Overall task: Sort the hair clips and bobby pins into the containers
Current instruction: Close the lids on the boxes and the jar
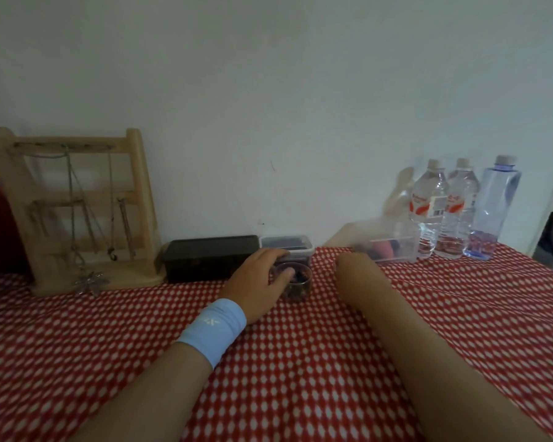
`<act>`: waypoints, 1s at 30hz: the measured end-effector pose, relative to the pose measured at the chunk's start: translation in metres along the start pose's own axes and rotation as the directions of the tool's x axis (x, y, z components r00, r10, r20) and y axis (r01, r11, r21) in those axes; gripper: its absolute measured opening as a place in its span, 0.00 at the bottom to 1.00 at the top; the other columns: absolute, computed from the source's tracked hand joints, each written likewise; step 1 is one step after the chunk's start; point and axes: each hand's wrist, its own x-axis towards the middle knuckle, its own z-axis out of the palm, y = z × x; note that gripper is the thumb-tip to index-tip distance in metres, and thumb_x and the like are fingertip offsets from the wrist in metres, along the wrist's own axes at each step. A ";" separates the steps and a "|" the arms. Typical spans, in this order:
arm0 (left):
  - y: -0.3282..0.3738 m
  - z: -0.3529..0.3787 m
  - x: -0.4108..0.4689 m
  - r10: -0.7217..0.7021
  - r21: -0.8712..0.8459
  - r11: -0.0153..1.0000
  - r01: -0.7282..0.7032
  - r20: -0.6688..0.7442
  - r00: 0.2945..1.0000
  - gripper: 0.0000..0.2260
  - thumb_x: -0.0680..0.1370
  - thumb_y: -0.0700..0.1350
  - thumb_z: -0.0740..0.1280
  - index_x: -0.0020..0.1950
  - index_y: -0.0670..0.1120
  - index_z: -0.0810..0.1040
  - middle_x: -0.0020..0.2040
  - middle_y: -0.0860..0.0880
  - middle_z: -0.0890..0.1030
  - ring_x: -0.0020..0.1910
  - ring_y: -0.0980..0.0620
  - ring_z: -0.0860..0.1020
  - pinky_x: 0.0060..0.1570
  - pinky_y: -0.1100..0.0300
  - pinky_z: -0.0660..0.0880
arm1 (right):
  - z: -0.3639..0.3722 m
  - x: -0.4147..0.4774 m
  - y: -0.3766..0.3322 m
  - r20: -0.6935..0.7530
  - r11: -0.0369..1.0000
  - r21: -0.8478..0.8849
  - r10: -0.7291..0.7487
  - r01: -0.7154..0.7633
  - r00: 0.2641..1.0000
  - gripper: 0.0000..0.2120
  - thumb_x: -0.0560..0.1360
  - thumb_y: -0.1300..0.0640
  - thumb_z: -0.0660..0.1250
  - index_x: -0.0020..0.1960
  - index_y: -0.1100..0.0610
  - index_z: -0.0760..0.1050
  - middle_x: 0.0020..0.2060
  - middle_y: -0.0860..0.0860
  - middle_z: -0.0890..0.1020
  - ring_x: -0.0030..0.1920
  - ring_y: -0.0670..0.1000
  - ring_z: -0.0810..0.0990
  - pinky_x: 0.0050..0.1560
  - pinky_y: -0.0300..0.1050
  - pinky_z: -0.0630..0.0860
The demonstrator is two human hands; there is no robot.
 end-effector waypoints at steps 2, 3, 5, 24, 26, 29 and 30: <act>0.003 0.001 0.000 0.019 -0.024 0.999 -0.020 -0.051 0.999 0.16 0.81 0.50 0.63 0.69 0.51 0.72 0.64 0.51 0.75 0.63 0.52 0.73 0.65 0.57 0.70 | -0.014 -0.005 -0.006 -0.137 1.000 -0.026 -0.010 0.006 0.991 0.22 0.80 0.58 0.67 0.73 0.57 0.68 0.71 0.56 0.73 0.70 0.55 0.72 0.71 0.50 0.66; 0.004 0.001 0.002 0.037 -0.021 0.999 -0.039 -0.087 0.995 0.16 0.80 0.49 0.64 0.69 0.50 0.73 0.64 0.50 0.75 0.64 0.52 0.72 0.66 0.56 0.70 | -0.017 -0.010 -0.009 -0.286 0.998 -0.012 -0.058 0.057 0.956 0.19 0.80 0.59 0.67 0.70 0.56 0.71 0.67 0.54 0.76 0.66 0.54 0.75 0.68 0.50 0.69; 0.007 -0.002 0.004 0.079 -0.021 0.996 -0.083 -0.155 0.985 0.16 0.80 0.48 0.64 0.69 0.49 0.73 0.64 0.49 0.75 0.64 0.52 0.72 0.67 0.55 0.69 | -0.012 -0.024 -0.012 -0.593 0.933 0.214 -0.111 0.289 0.798 0.15 0.82 0.61 0.63 0.68 0.54 0.74 0.63 0.53 0.79 0.60 0.52 0.78 0.64 0.47 0.72; 0.016 -0.021 0.016 -0.322 -0.450 0.853 0.263 -0.059 0.945 0.09 0.79 0.48 0.67 0.56 0.48 0.83 0.47 0.54 0.84 0.48 0.57 0.81 0.47 0.68 0.75 | 0.018 -0.028 -0.028 -0.557 0.663 0.393 -0.380 0.638 0.738 0.33 0.68 0.46 0.79 0.71 0.47 0.73 0.62 0.44 0.74 0.50 0.42 0.77 0.50 0.32 0.77; 0.013 -0.018 0.015 -0.287 -0.337 0.911 0.236 -0.111 0.951 0.10 0.79 0.49 0.66 0.57 0.49 0.82 0.51 0.54 0.82 0.51 0.57 0.79 0.50 0.66 0.72 | 0.020 -0.026 -0.025 -0.532 0.709 0.386 -0.351 0.589 0.771 0.31 0.69 0.44 0.78 0.69 0.46 0.73 0.63 0.45 0.75 0.54 0.44 0.77 0.56 0.41 0.78; 0.005 -0.011 0.011 -0.248 -0.249 0.944 0.215 -0.107 0.963 0.10 0.80 0.48 0.65 0.58 0.49 0.82 0.54 0.52 0.82 0.53 0.56 0.78 0.53 0.65 0.71 | 0.022 -0.026 -0.021 -0.394 0.755 0.399 -0.372 0.521 0.841 0.28 0.70 0.42 0.76 0.67 0.48 0.75 0.63 0.46 0.78 0.57 0.44 0.76 0.57 0.40 0.73; 0.002 -0.009 0.009 -0.234 -0.223 0.952 0.208 -0.097 0.967 0.10 0.80 0.47 0.65 0.59 0.49 0.82 0.55 0.52 0.82 0.53 0.56 0.78 0.53 0.65 0.72 | 0.023 -0.027 -0.021 -0.366 0.763 0.382 -0.393 0.521 0.843 0.27 0.71 0.42 0.76 0.66 0.49 0.76 0.62 0.46 0.79 0.56 0.44 0.76 0.56 0.39 0.72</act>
